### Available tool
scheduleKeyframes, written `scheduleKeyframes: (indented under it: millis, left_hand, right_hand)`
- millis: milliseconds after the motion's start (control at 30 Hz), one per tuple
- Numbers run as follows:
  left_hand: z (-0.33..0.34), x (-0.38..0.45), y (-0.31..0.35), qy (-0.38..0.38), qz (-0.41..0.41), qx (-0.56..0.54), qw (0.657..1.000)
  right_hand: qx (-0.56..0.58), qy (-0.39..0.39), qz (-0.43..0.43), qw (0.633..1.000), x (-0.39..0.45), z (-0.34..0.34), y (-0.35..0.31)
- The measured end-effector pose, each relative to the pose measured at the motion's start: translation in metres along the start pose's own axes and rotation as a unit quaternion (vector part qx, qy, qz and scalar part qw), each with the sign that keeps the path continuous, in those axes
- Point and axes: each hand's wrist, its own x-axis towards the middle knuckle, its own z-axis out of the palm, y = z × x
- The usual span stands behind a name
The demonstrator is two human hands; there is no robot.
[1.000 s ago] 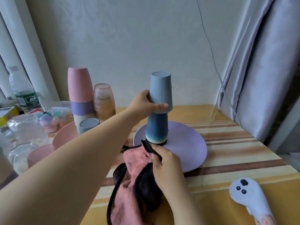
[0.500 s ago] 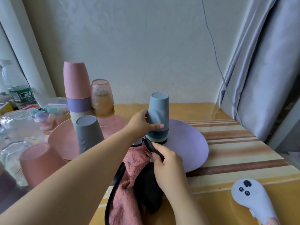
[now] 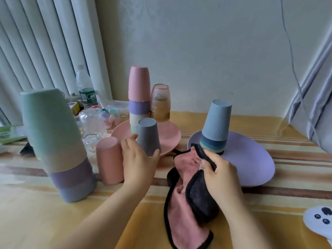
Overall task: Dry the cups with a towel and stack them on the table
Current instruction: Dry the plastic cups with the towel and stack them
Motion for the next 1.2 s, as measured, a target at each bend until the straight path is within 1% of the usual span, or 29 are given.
scheduleKeyframes:
  millis: [100, 233, 333, 467, 567, 700, 733, 800, 867, 933, 1000, 1033, 1067, 1100, 1133, 1200]
  left_hand:
    - [0.002, 0.012, 0.007, -0.028, -0.023, -0.017, 0.999]
    - [0.008, 0.031, 0.01, -0.055, -0.117, -0.075, 0.989]
    - [0.012, 0.04, 0.007, -0.088, -0.156, -0.046, 0.983]
    - [0.019, 0.053, 0.005, -0.102, -0.168, 0.004, 0.98]
    - [0.022, 0.053, 0.006, -0.086, -0.148, -0.008, 0.985]
    - [0.011, 0.035, 0.019, -0.052, -0.044, -0.084, 0.994]
    - [0.005, 0.028, 0.022, -0.057, -0.023, -0.096, 0.993]
    - [-0.006, 0.012, 0.022, -0.093, -0.003, -0.13, 0.987]
    - [-0.02, -0.006, 0.019, -0.148, -0.021, -0.184, 0.971]
    - [-0.029, -0.022, 0.017, -0.185, -0.052, -0.244, 0.95]
    - [-0.03, -0.032, 0.016, -0.2, -0.081, -0.315, 0.924]
    - [-0.03, -0.034, 0.014, -0.206, -0.09, -0.338, 0.914]
    - [-0.03, -0.036, 0.014, -0.211, -0.093, -0.353, 0.907]
    - [-0.03, -0.035, 0.012, -0.212, -0.091, -0.361, 0.904]
    - [-0.03, -0.033, 0.009, -0.212, -0.085, -0.365, 0.902]
    - [-0.031, -0.029, 0.001, -0.219, -0.057, -0.347, 0.91]
  right_hand:
    - [-0.003, -0.008, -0.026, 1.0, -0.004, 0.005, -0.005]
    - [-0.002, -0.022, -0.033, 0.999, -0.004, 0.009, -0.005]
    - [-0.007, -0.028, -0.029, 0.999, -0.004, 0.01, -0.004]
    - [-0.015, -0.032, -0.029, 0.999, -0.003, 0.01, -0.001]
    - [-0.014, -0.025, -0.029, 0.999, -0.003, 0.009, -0.001]
    - [-0.01, -0.004, -0.025, 1.0, -0.001, 0.01, -0.001]
    - [-0.004, 0.013, -0.028, 1.0, -0.001, 0.011, 0.0]
    - [0.036, 0.046, -0.017, 0.998, -0.001, 0.012, -0.001]
    - [0.111, 0.06, 0.009, 0.992, 0.0, 0.011, -0.005]
    - [0.204, 0.041, 0.01, 0.978, -0.003, 0.007, -0.014]
    - [0.27, -0.026, -0.035, 0.962, -0.008, 0.008, -0.027]
    - [0.277, -0.071, -0.066, 0.956, -0.012, 0.011, -0.034]
    - [0.266, -0.109, -0.095, 0.953, -0.015, 0.017, -0.037]
    - [0.242, -0.131, -0.122, 0.954, -0.018, 0.024, -0.038]
    - [0.207, -0.132, -0.146, 0.958, -0.021, 0.031, -0.039]
    - [0.132, -0.104, -0.177, 0.97, -0.023, 0.042, -0.041]
